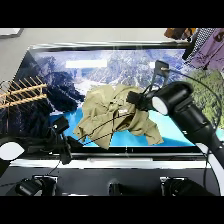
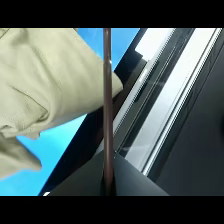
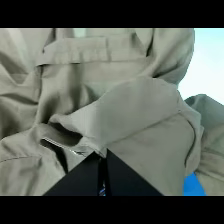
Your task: Fold the clothes and pants, and hang the long-sleeved shirts on hangers.
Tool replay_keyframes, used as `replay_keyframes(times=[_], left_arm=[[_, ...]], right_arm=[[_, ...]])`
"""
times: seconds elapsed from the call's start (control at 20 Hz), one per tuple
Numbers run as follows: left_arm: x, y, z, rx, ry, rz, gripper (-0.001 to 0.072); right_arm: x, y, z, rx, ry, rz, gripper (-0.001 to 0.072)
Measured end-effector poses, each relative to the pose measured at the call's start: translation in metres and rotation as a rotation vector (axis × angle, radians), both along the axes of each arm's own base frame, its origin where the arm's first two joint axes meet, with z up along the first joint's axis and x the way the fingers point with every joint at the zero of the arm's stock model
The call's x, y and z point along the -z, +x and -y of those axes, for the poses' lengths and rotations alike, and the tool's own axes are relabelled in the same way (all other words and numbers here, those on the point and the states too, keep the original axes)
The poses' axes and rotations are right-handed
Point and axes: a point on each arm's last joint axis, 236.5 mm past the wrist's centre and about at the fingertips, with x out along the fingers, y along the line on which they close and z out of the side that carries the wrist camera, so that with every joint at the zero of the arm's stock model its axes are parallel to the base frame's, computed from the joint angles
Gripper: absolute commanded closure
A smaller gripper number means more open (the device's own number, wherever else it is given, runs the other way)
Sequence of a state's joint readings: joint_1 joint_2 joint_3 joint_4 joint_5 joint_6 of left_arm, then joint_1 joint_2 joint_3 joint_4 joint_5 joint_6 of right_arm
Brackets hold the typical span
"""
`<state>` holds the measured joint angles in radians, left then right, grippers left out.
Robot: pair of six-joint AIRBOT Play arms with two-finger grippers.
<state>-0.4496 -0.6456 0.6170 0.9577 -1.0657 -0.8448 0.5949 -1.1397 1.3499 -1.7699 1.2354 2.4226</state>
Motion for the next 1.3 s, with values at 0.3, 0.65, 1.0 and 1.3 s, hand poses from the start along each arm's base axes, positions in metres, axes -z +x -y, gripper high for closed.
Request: replay_keyframes(times=[0.3,0.65,1.0,1.3], left_arm=[[0.001,0.028,0.015,-0.048,-0.061,0.031,0.0690],[0.000,0.045,0.040,-0.046,-0.168,0.029,0.0690],[-0.004,0.050,0.049,-0.040,-0.215,0.036,0.0690],[-0.002,0.053,0.055,-0.032,-0.216,0.028,0.0690]], right_arm=[[-0.034,-0.016,-0.004,-0.069,0.016,-0.006,0.0691],[-0.040,-0.020,-0.005,-0.086,0.022,-0.008,0.0691],[-0.044,-0.003,-0.006,-0.065,0.020,0.047,0.0690],[-0.049,0.006,-0.009,-0.081,0.022,0.092,0.0690]])
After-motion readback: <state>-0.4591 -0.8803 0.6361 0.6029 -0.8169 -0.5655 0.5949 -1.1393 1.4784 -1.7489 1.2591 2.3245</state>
